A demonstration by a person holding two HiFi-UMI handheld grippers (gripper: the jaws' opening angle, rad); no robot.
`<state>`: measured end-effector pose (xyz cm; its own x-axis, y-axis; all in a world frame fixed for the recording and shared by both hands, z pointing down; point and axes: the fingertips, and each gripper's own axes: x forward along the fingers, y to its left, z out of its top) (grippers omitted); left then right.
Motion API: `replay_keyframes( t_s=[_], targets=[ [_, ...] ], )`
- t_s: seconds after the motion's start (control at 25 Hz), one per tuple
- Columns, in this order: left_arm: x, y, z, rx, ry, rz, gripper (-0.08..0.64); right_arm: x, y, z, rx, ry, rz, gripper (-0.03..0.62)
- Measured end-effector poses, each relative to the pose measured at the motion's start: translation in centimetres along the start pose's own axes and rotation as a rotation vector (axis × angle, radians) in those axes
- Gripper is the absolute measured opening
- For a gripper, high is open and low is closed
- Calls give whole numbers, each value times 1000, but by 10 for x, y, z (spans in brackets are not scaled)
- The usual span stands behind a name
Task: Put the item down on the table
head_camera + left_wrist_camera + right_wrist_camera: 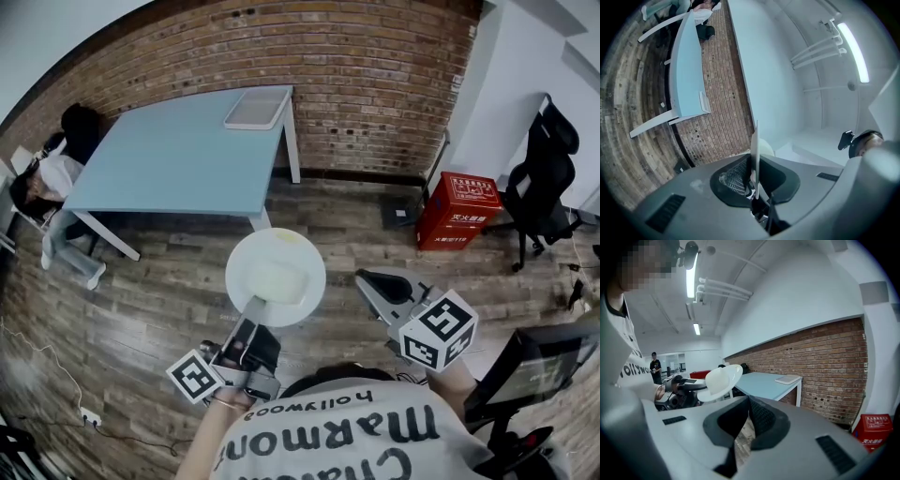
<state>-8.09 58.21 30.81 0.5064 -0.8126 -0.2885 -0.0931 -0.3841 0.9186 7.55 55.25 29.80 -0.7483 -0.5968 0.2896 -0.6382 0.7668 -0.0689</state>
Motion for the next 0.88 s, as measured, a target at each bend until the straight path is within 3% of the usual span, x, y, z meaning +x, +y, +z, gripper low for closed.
replay_keyframes(
  t_s=[0.4,0.64,0.88],
  targets=[
    [7,18,4,-32,6,13,26,3,-9,-20,39,26,-35,11],
    [49,41,20,-38,-10,37,26,36,-52,-17,43,44,0,11],
    [109,69,48,-36,-56,60,26,68,-125,5,21,54,10,11]
  ],
)
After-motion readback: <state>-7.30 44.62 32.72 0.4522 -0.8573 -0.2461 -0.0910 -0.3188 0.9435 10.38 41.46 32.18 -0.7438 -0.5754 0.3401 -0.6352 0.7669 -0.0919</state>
